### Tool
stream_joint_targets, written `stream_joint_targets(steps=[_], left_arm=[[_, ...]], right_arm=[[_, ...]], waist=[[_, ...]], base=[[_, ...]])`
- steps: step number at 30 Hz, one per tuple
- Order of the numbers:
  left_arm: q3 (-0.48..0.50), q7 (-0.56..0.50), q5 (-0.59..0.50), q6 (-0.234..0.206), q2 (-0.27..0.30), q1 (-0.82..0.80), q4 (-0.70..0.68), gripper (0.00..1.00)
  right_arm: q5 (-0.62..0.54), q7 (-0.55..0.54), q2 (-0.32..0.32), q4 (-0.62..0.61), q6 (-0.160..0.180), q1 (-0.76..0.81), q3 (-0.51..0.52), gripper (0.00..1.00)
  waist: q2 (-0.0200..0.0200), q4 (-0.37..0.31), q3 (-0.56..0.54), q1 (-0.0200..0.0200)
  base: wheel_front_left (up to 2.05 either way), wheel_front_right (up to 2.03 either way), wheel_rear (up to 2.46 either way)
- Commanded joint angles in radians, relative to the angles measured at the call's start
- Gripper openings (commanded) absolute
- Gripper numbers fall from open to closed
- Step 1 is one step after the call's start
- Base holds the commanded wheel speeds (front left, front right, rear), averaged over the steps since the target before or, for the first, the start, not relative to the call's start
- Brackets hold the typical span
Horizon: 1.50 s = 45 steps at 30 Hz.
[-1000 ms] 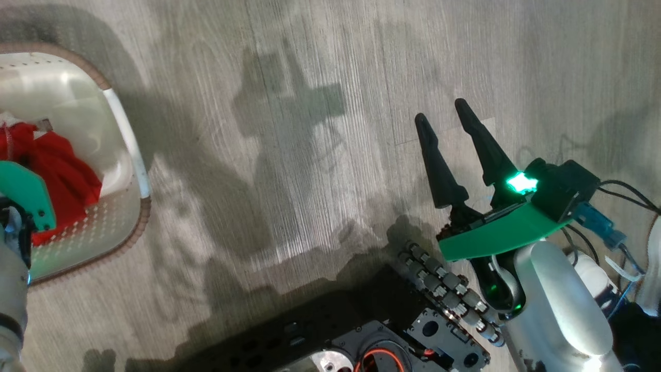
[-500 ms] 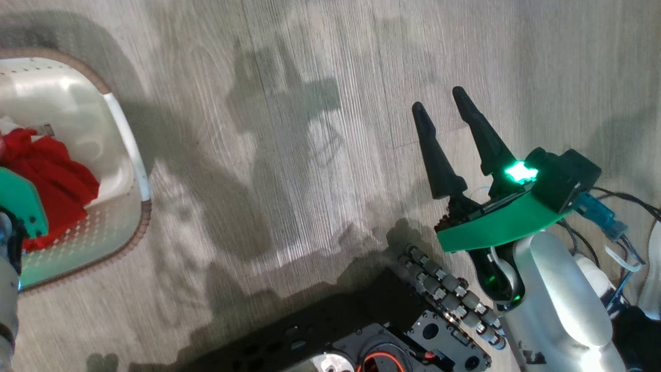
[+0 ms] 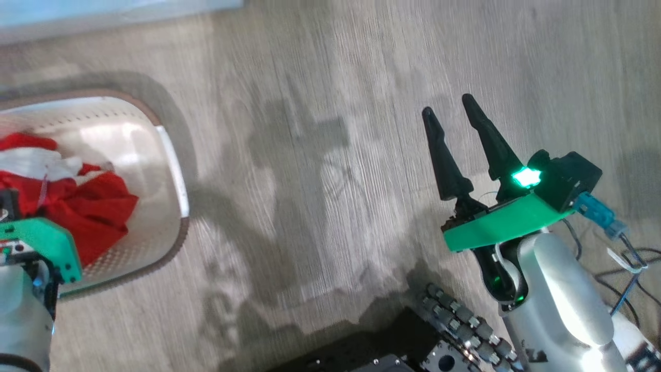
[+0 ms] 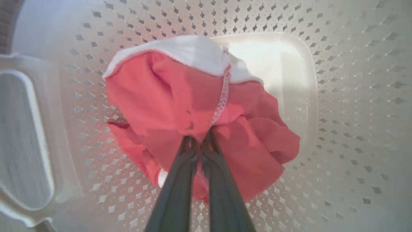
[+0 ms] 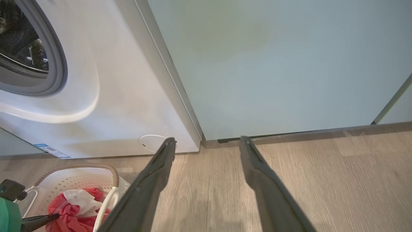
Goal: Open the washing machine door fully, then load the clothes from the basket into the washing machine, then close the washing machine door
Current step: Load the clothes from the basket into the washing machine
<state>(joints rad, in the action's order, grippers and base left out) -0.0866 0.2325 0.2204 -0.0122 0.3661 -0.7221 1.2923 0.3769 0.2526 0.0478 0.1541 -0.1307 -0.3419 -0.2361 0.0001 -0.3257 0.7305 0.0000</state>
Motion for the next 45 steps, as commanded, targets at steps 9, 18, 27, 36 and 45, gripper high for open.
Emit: stream_joint_targets(steps=[9, 18, 27, 36, 45], left_arm=[[0.035, 0.029, 0.008, 0.022, 0.013, 0.087, -0.116, 0.00], [0.042, 0.029, -0.041, 0.038, -0.034, 0.159, -0.278, 0.00], [0.064, 0.029, -0.119, 0.035, -0.117, 0.282, -0.568, 0.00], [0.066, 0.029, -0.154, 0.029, -0.207, 0.384, -0.854, 0.00], [0.058, 0.029, -0.155, 0.035, -0.278, 0.529, -1.103, 0.00]], right_arm=[[-0.036, 0.009, 0.002, 0.004, 0.000, 0.042, 0.008, 1.00], [-0.066, 0.009, 0.002, 0.028, 0.000, 0.074, 0.043, 1.00], [-0.098, 0.009, 0.002, 0.054, 0.000, 0.125, 0.073, 1.00], [-0.114, 0.009, 0.002, 0.065, 0.000, 0.164, 0.104, 1.00], [-0.122, 0.009, 0.002, 0.073, 0.000, 0.201, 0.132, 1.00]], waist=[[-0.0001, 0.084, -0.160, 0.0000], [-0.0001, 0.159, -0.289, 0.0000], [-0.0001, 0.243, -0.437, 0.0000], [-0.0001, 0.294, -0.529, 0.0000], [-0.0001, 0.309, -0.618, 0.0000]], base=[[0.00, 0.00, 0.00], [0.00, 0.00, 0.00], [0.00, 0.00, 0.00], [0.00, 0.00, 0.00], [0.00, 0.00, 0.00]])
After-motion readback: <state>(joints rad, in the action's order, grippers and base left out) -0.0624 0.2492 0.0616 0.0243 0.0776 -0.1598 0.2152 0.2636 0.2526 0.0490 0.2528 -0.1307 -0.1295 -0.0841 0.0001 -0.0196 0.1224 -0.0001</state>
